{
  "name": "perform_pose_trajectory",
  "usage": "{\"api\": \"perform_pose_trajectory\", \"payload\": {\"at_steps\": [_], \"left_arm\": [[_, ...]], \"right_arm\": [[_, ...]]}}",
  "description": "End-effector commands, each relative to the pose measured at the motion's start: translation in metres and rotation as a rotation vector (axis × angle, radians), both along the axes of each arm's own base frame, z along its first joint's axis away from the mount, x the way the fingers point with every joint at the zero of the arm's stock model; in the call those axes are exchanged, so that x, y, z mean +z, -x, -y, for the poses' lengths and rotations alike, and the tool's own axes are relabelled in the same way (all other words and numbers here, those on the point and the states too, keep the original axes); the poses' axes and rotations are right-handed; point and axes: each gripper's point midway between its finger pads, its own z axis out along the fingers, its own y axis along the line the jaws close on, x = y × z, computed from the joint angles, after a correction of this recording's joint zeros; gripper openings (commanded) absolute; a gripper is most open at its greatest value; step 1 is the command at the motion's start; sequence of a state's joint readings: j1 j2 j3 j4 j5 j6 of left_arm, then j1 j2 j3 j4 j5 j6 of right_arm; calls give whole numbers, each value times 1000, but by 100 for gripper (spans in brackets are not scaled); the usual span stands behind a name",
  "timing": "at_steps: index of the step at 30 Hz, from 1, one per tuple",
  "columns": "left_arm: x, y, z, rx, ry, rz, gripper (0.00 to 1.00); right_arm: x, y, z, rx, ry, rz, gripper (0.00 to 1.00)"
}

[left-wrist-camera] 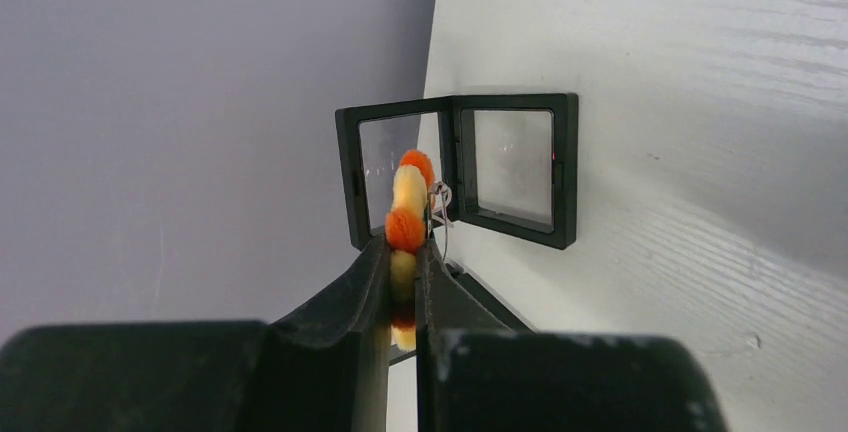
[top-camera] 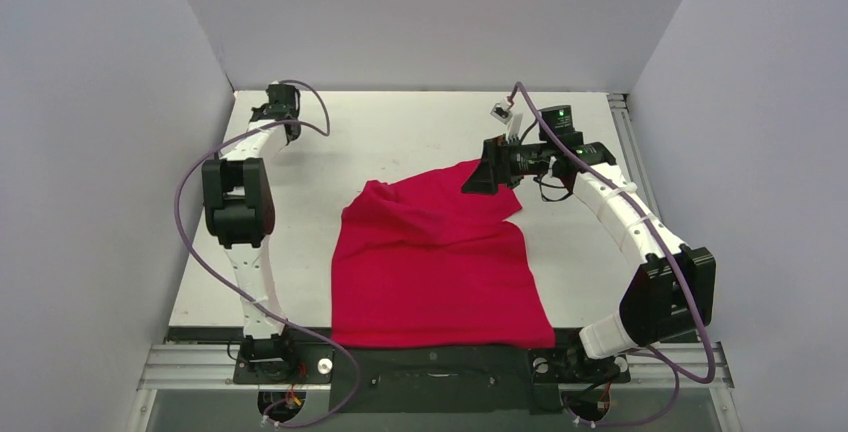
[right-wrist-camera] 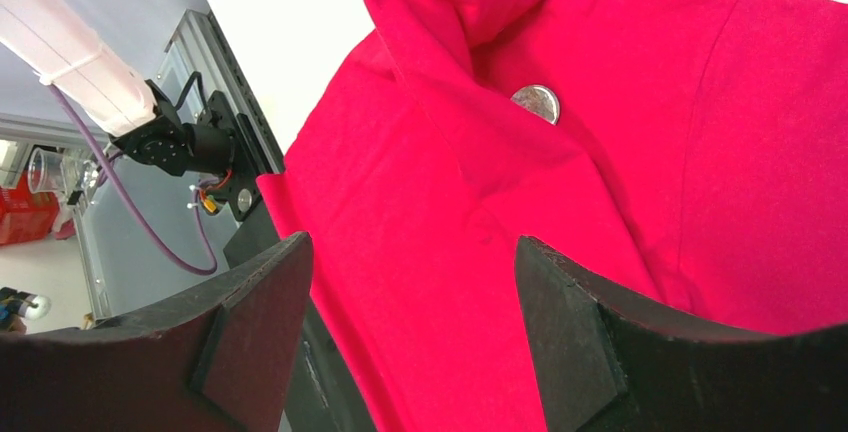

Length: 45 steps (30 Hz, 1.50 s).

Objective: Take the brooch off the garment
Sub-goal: Place the brooch in the brooch box.

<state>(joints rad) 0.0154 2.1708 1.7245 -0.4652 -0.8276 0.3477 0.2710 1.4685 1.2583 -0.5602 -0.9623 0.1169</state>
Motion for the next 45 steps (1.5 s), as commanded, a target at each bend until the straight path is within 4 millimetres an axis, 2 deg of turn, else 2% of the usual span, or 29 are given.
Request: {"api": "perform_pose_trajectory", "payload": {"at_steps": [1,8,13,18,20,24,28,31,33,34,35,36,37,38,40,41,42,43,44,45], "left_arm": [[21,-17,-15,46,-108,74,1],[-1,-24,-24,43,-141,32,4],[-16,-32,-22,25,-132,8,13],[-30,-31,-17,27,-76,-40,18],[-32,-30,-12,22,-44,-51,25],[-23,-29,4,-6,40,-48,47],[-8,-23,18,-20,117,-41,55],[16,-24,51,-76,229,2,62],[35,-25,71,-136,322,41,73],[39,-25,79,-161,356,49,86],[53,-25,95,-221,424,74,95],[60,-25,104,-259,467,85,98],[70,-23,129,-360,577,82,97],[76,-20,141,-417,636,82,97],[98,-6,197,-649,893,79,96],[104,-1,211,-707,946,79,96],[109,12,237,-793,1051,64,96],[112,15,250,-827,1098,71,97],[114,28,274,-892,1181,50,98],[114,33,286,-927,1219,38,97]], "right_arm": [[16,0,1,29,-29,57,69],[9,-1,1,20,-45,27,69],[5,-4,0,19,-50,11,69],[1,-7,1,19,-47,-1,69],[0,-7,1,19,-48,-7,69],[-2,-9,1,18,-46,-12,69],[-4,-11,1,23,-45,-15,69],[-6,-15,1,22,-31,-17,69],[-12,-17,2,18,-8,-27,69],[-16,-17,4,17,13,-29,69],[-19,-19,5,21,29,-22,69],[-24,-18,6,16,55,-35,69],[-27,-20,7,18,72,-31,68],[-32,-18,9,18,101,-37,68],[-39,-19,9,34,145,-33,67],[-42,-22,9,42,162,-23,66],[-46,-22,9,42,183,-28,65],[-49,-26,8,44,190,-28,64],[-48,-31,7,37,196,-19,62],[-54,-35,6,31,200,-37,61]]}}
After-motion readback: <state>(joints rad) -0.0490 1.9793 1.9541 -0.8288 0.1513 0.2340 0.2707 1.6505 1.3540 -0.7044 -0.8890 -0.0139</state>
